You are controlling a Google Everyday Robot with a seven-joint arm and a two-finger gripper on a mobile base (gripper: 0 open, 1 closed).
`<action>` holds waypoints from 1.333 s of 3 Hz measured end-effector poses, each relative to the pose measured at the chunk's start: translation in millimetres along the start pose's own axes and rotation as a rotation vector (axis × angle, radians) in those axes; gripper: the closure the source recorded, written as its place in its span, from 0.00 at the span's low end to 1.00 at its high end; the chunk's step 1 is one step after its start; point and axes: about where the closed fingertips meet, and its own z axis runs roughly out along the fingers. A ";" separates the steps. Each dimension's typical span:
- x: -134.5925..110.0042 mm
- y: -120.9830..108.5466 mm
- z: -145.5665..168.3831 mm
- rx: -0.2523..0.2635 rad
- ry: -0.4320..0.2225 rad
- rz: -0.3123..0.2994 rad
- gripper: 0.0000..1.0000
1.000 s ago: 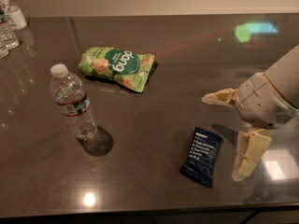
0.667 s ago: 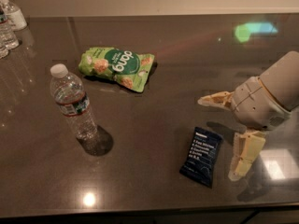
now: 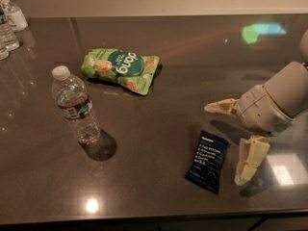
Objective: Pick rxbar blueberry
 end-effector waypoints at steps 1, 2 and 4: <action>0.9 3.6 8.5 -0.019 0.001 -0.002 0.00; -1.4 7.9 18.7 -0.046 0.000 -0.009 0.00; -6.7 12.6 28.6 -0.071 -0.008 -0.017 0.39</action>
Offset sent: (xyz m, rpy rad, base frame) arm -0.0132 0.0152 -0.0254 -0.0096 0.0589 0.0509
